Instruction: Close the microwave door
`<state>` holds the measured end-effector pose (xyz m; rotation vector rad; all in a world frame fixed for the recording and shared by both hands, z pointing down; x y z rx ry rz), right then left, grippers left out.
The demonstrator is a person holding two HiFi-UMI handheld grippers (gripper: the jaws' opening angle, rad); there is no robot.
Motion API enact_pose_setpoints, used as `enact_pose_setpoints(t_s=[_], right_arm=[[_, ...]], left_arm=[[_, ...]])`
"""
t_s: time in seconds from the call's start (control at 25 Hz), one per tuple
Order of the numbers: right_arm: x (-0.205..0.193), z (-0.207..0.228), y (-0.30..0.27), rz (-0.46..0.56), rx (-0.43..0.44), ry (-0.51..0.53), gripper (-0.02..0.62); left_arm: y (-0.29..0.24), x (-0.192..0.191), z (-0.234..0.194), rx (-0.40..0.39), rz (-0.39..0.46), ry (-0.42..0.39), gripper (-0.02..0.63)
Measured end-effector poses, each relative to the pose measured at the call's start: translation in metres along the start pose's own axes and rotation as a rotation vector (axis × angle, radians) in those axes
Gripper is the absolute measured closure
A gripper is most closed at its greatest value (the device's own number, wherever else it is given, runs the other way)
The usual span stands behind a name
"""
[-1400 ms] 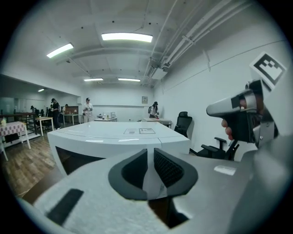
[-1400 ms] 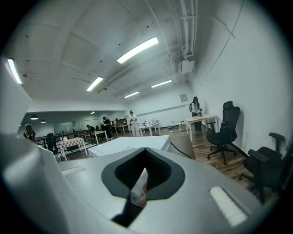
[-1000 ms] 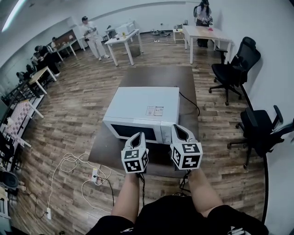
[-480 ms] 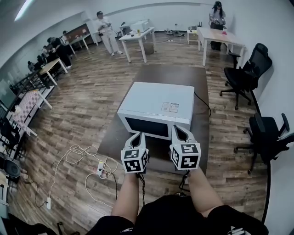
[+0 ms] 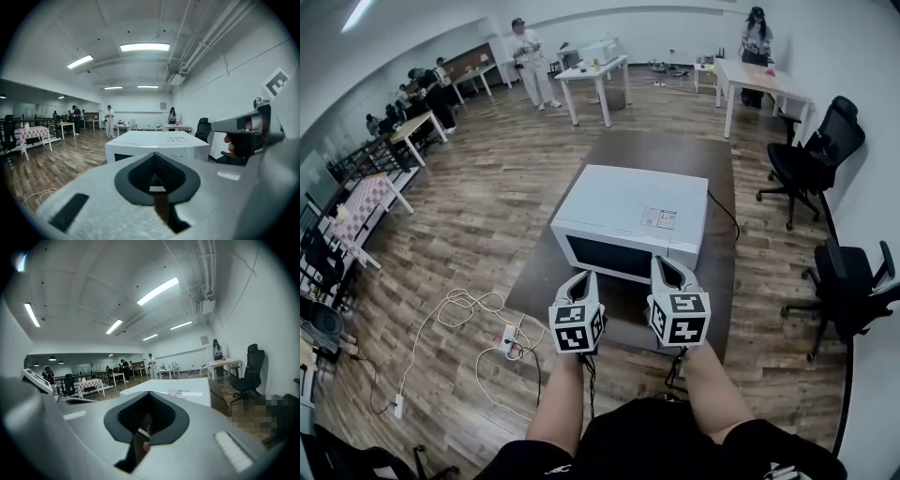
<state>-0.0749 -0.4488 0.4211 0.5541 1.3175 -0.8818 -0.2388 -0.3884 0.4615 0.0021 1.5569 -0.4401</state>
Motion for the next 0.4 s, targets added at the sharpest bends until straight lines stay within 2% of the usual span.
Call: enact_pose_setpoints(t_s=[0.4], right_arm=[[0.0023,0.0095,0.0014,-0.003,-0.004,0.006,0.588]], left_arm=[[-0.005,0.0028,0.0076,0.001,0.004,-0.001,0.598]])
Point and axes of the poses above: the fingertips, and each gripper's own axes: y backward along the fingers, z to its right, x out of its top, the point moved 4 cm from there along y, backward along the fingers, and after that the axes turned 12 degrees about x, right-handed, at the moved point
